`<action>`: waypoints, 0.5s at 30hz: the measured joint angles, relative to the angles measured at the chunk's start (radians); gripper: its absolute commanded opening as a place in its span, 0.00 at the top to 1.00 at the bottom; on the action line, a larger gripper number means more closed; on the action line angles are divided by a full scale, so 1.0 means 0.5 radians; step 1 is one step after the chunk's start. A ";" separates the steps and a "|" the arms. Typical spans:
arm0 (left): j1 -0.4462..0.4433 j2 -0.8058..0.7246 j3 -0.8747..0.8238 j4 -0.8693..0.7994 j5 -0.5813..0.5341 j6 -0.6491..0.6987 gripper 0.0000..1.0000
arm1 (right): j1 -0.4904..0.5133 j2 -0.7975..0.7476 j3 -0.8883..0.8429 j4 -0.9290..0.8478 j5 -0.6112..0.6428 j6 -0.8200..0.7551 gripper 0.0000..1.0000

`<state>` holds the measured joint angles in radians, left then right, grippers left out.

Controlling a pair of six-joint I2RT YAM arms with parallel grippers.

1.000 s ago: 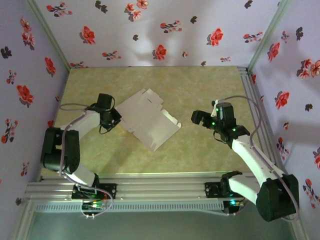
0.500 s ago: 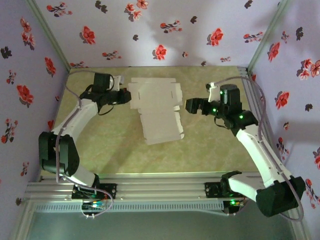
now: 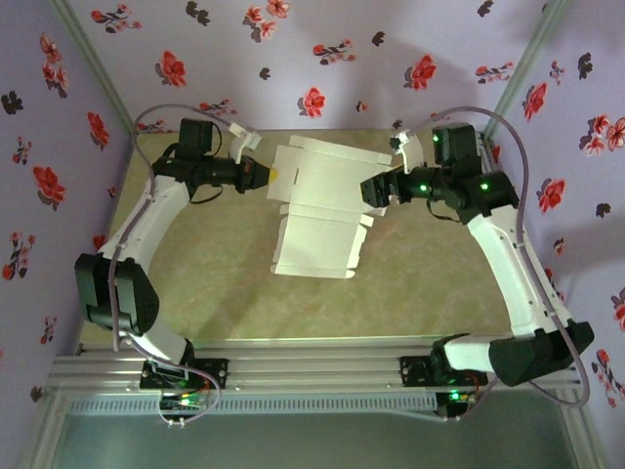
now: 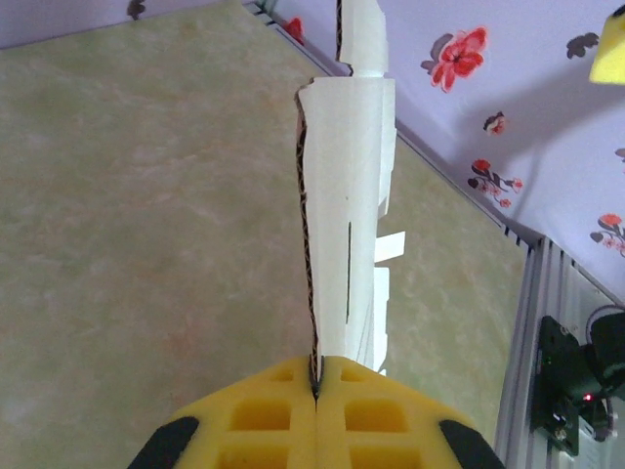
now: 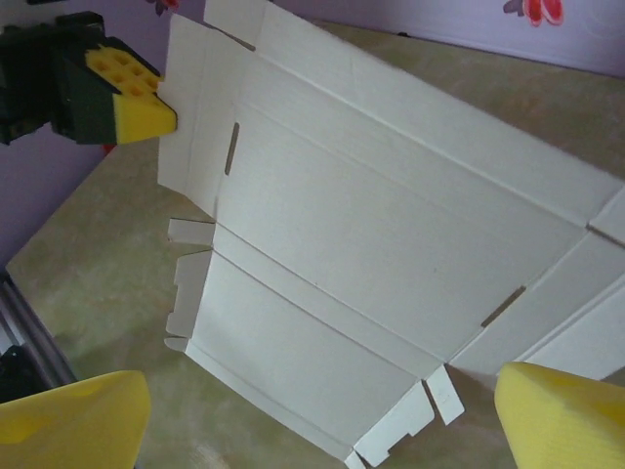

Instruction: Fold the paper box

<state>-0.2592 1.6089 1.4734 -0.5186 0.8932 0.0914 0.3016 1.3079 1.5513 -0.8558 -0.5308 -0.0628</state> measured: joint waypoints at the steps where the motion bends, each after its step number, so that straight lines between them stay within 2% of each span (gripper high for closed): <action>1: -0.002 0.010 0.009 -0.033 0.011 0.036 1.00 | 0.000 0.022 0.047 -0.036 -0.001 -0.027 0.12; 5: -0.032 0.087 0.151 -0.211 0.052 0.191 1.00 | 0.000 0.103 0.185 -0.149 0.008 -0.116 0.18; 15: -0.139 0.273 0.388 -0.480 0.107 0.497 1.00 | 0.004 0.282 0.416 -0.268 0.019 -0.213 0.23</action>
<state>-0.3286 1.7454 1.6676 -0.7586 0.9466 0.3401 0.3035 1.4490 1.7592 -0.9897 -0.5213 -0.1692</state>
